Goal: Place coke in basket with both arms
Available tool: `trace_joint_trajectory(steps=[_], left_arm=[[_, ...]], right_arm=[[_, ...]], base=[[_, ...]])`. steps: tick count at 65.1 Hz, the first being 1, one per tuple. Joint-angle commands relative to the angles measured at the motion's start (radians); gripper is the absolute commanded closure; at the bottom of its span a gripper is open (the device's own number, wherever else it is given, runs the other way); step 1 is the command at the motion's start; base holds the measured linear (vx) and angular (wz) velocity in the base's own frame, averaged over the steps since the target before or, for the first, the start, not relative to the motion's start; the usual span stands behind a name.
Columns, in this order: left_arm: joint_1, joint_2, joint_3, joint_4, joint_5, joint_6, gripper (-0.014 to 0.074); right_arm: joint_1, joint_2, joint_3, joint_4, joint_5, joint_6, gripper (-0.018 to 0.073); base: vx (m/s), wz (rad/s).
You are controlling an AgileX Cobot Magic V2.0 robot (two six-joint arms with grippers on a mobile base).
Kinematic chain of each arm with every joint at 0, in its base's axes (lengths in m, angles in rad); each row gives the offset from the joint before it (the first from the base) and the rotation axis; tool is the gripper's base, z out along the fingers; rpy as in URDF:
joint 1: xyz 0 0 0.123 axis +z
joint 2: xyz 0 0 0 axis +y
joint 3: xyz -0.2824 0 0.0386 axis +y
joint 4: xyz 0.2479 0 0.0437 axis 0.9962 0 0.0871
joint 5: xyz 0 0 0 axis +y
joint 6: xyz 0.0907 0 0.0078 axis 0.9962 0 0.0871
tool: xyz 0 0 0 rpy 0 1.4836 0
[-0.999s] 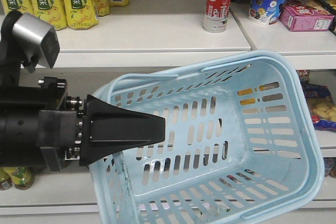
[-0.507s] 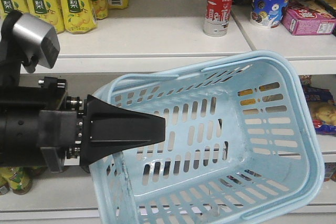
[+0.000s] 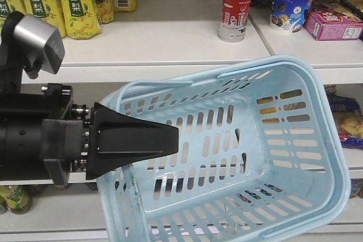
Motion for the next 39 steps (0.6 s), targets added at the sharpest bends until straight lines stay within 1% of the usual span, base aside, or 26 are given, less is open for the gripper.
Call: trace_joint_trajectory(steps=[1,39], left_arm=[[0.0,-0.024,-0.028,-0.083,-0.014,0.009,0.0603],[0.0,-0.024,-0.028,-0.083,-0.014,0.009,0.0603]], right_arm=[[-0.007,-0.013,0.007,-0.008,-0.074,-0.007,0.0564],[-0.007,-0.013,0.007,-0.008,-0.074,-0.007,0.0564]], base=[[0.02,-0.01],[0.02,-0.02]])
